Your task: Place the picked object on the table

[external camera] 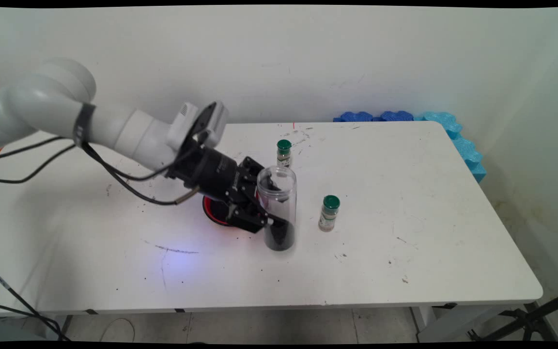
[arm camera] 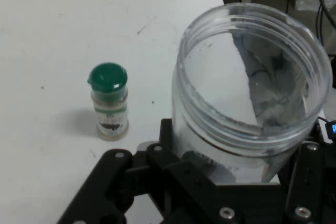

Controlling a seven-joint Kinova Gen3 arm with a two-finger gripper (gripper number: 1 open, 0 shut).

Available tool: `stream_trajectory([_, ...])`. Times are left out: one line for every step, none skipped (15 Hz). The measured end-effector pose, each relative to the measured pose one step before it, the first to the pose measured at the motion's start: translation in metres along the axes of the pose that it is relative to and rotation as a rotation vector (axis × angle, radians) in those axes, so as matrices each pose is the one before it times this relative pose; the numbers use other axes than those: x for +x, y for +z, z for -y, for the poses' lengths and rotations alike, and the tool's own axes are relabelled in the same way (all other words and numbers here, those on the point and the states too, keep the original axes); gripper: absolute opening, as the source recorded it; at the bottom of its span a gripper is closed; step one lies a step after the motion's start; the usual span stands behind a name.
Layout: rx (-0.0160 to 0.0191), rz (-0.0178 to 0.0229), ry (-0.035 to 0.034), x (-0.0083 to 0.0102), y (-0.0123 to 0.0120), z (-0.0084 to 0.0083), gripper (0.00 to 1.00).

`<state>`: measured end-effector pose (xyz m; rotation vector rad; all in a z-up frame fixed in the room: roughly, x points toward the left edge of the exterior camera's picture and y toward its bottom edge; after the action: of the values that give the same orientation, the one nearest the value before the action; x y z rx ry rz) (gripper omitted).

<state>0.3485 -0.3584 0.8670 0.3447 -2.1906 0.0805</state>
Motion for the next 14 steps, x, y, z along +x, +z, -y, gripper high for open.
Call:
stream_trajectory([0.00255,0.0029,-0.0045,-0.00375,0.00513,-0.00061,0.0])
stream_trajectory([0.00286,0.00371,-0.00422,-0.00412,0.00563,-0.00078,0.0])
stream_trajectory([0.00313,0.00342,-0.00301,-0.00365,0.00526,-0.00061,0.0])
stream_trajectory([0.00241,0.00315,-0.00207,-0.00273,0.00436,-0.00034,0.0])
stream_trajectory([0.0019,0.00177,-0.00176,-0.00176,0.00276,-0.00017,0.0])
stream_trajectory([0.00358,0.00167,-0.00252,-0.00227,0.00371,-0.00013,0.0])
stream_trajectory([0.00344,0.00149,-0.00252,-0.00236,0.00398,-0.00019,0.0])
stream_trajectory([0.00277,0.00116,-0.00166,-0.0021,0.00353,-0.00027,0.0])
stream_trajectory([0.00201,0.0008,-0.00056,-0.00167,0.00258,-0.00042,0.0])
stream_trajectory([0.002,0.00045,-0.0007,-0.00153,0.00227,-0.00042,0.0])
stream_trajectory([0.00266,0.00038,-0.00161,-0.00178,0.00267,-0.0005,0.0])
stream_trajectory([0.0023,0.00013,-0.00248,-0.00133,0.00174,-0.00033,0.0])
stream_trajectory([0.00228,0.00022,-0.00252,-0.00135,0.00181,-0.00038,0.0])
stream_trajectory([0.00219,0.00016,-0.00251,-0.00125,0.00161,-0.00029,0.0])
